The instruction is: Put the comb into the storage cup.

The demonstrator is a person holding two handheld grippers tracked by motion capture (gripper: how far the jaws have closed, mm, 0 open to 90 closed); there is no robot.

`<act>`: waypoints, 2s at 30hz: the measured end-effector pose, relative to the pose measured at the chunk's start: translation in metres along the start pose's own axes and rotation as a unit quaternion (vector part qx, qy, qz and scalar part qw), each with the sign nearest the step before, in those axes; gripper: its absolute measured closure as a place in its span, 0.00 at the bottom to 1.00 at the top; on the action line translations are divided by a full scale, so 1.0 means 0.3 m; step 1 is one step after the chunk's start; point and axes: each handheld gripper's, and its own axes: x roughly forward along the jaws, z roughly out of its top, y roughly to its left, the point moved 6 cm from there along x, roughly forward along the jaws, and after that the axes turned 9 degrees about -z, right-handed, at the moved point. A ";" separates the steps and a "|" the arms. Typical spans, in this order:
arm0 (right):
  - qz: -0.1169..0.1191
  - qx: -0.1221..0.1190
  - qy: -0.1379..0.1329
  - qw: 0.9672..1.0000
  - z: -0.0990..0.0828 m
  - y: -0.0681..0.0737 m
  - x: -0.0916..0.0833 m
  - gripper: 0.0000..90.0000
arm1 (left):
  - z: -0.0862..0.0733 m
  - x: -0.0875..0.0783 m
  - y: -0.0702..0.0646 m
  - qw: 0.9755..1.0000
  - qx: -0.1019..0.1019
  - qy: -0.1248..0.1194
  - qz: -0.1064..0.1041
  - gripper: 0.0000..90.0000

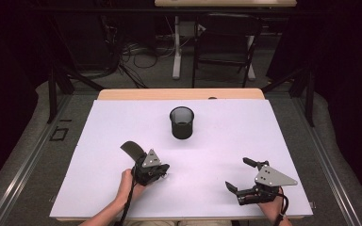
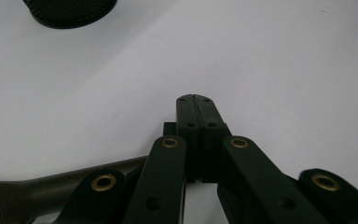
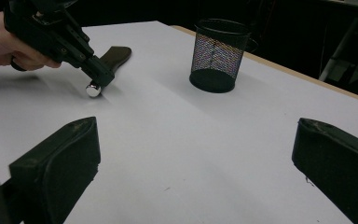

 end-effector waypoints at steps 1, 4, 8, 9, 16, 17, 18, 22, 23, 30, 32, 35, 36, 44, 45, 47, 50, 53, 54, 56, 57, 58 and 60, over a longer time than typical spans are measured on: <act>0.000 0.000 0.000 1.000 0.000 0.000 0.000 0.01 | -0.001 0.001 0.000 1.000 0.001 0.002 -0.001 1.00; 0.000 0.000 0.000 1.000 0.000 -0.001 0.000 0.01 | -0.003 -0.002 0.002 1.000 0.001 0.004 -0.003 1.00; 0.000 0.001 0.000 1.000 0.000 -0.001 -0.001 0.01 | -0.006 -0.004 0.005 1.000 0.002 0.008 -0.002 1.00; 0.000 0.002 0.000 1.000 -0.001 -0.001 -0.001 0.01 | -0.006 -0.004 0.005 1.000 0.002 0.008 -0.002 1.00; -0.001 0.003 0.000 1.000 0.000 -0.002 -0.003 0.01 | -0.013 -0.011 0.002 1.000 0.003 0.018 -0.018 1.00; -0.002 0.003 -0.001 1.000 0.001 -0.002 -0.003 0.01 | -0.014 -0.014 0.003 1.000 0.003 0.020 -0.017 1.00; -0.002 0.003 -0.001 1.000 0.001 -0.002 -0.003 0.01 | -0.014 -0.014 0.003 1.000 0.003 0.020 -0.017 1.00; -0.001 0.004 -0.001 1.000 0.000 -0.004 -0.004 0.01 | -0.020 -0.019 0.007 0.999 0.002 0.029 -0.014 1.00; -0.001 0.004 -0.001 1.000 0.000 -0.004 -0.004 0.01 | -0.022 -0.019 0.008 0.999 0.004 0.033 -0.013 1.00; 0.000 0.005 0.001 1.000 -0.002 -0.004 -0.003 0.01 | -0.031 -0.018 0.005 0.999 0.007 0.046 -0.009 1.00; -0.001 0.005 -0.001 1.000 -0.001 -0.005 -0.003 0.01 | -0.034 -0.021 0.004 0.999 0.010 0.049 -0.009 1.00; -0.001 0.006 0.003 1.000 -0.003 -0.005 -0.003 0.01 | -0.041 -0.030 0.006 0.998 0.011 0.057 -0.009 1.00; 0.000 0.006 0.002 1.000 -0.002 -0.005 -0.003 0.01 | -0.044 -0.033 0.006 0.998 0.011 0.059 -0.011 1.00; -0.002 0.007 0.002 1.000 -0.002 -0.005 -0.002 0.01 | -0.063 -0.050 0.008 0.998 0.005 0.067 -0.009 1.00; -0.002 0.007 0.002 1.000 -0.003 -0.005 0.000 0.01 | -0.066 -0.052 0.008 0.998 0.005 0.068 -0.008 1.00; -0.002 0.006 0.003 1.000 -0.003 -0.005 -0.002 0.01 | -0.070 -0.056 0.009 0.997 0.003 0.073 -0.007 1.00; -0.004 0.007 -0.001 1.000 -0.001 -0.006 -0.003 0.01 | -0.074 -0.058 0.014 0.997 0.000 0.076 -0.001 1.00; -0.004 0.007 0.003 1.000 -0.004 -0.006 0.000 0.01 | -0.076 -0.058 0.015 0.997 0.000 0.080 0.005 1.00; -0.004 0.007 0.002 1.000 -0.003 -0.006 0.000 0.01 | -0.078 -0.058 0.014 0.997 0.000 0.083 0.006 1.00; -0.005 0.005 0.002 1.000 -0.002 -0.007 -0.003 0.01 | -0.081 -0.058 0.014 0.996 0.001 0.085 0.011 1.00; -0.006 0.005 0.001 1.000 -0.001 -0.006 -0.004 0.01 | -0.082 -0.059 0.014 0.996 0.000 0.085 0.011 1.00; -0.005 0.006 0.000 1.000 -0.001 -0.006 -0.005 0.01 | -0.082 -0.060 0.014 0.996 -0.001 0.085 0.012 1.00; -0.006 0.005 0.001 1.000 -0.001 -0.006 -0.005 0.01 | -0.083 -0.062 0.016 0.996 -0.002 0.086 0.015 1.00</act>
